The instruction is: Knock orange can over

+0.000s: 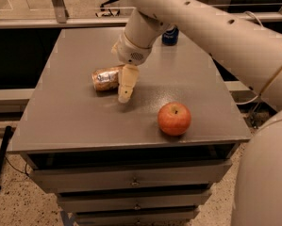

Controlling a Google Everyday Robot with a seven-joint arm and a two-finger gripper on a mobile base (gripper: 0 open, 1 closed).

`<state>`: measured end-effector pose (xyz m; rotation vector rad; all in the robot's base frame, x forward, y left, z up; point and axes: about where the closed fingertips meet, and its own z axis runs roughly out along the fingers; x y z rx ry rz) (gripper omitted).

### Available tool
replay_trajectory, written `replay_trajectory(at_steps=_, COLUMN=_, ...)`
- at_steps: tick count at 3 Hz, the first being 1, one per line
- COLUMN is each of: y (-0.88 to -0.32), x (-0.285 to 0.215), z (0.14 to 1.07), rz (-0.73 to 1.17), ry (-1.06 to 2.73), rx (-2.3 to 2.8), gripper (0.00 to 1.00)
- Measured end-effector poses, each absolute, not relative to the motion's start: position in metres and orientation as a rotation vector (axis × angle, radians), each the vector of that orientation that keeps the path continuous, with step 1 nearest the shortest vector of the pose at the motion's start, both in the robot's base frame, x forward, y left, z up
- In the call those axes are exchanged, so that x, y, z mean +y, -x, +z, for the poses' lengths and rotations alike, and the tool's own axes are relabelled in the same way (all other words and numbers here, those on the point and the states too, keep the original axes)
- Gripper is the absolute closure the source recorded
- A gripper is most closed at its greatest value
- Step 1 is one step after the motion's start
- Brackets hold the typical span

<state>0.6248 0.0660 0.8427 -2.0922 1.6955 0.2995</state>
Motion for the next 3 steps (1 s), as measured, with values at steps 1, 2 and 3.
replay_trajectory(at_steps=1, y=-0.631, x=0.029, z=0.854, rz=0.385, ry=1.895, rx=1.745, gripper=0.00)
replay_trajectory(at_steps=2, y=-0.636, x=-0.019, z=0.867, rz=0.475, ry=1.667, rx=1.769, gripper=0.00)
replay_trajectory(at_steps=3, y=-0.638, x=-0.073, z=0.879, rz=0.541, ry=1.430, rx=1.779, gripper=0.00)
